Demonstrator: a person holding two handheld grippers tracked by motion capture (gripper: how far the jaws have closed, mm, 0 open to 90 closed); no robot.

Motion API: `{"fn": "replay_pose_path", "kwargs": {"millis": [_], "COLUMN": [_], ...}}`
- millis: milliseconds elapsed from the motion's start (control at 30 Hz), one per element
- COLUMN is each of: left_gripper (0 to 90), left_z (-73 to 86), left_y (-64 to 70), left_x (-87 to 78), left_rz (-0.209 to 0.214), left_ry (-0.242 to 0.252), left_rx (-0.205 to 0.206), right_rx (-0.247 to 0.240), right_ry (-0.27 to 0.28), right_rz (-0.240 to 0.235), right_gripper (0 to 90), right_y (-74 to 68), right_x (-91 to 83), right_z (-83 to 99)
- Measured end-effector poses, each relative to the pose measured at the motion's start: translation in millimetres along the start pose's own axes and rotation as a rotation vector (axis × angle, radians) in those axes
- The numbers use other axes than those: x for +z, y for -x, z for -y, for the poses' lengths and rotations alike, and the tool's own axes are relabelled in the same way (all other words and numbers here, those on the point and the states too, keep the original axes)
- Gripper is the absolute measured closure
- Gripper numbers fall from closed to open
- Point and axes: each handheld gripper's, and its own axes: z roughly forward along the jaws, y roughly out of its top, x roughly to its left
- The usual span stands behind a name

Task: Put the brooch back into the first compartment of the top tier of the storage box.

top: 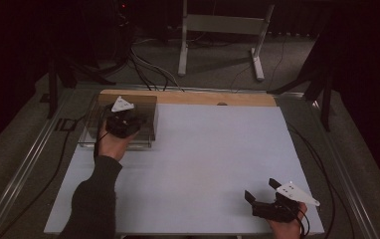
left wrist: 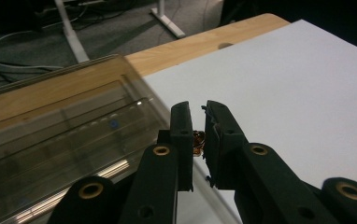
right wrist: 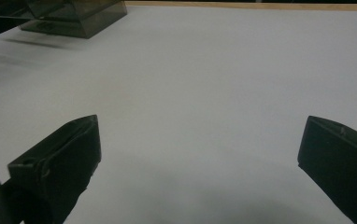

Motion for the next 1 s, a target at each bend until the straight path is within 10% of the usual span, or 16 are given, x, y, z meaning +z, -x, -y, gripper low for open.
{"fn": "replay_pose_path", "kwargs": {"millis": [1000], "left_gripper": [82.8], "left_z": [26.0], "left_y": [-59.0], "left_x": [-55.9], "left_rz": [-0.142], "left_ry": [0.03], "left_rx": [-0.076], "right_rx": [-0.077], "right_ry": [0.065], "right_rz": [0.001], "right_gripper": [0.0], "right_y": [1.5], "right_x": [16.2], "right_z": [-5.5]}}
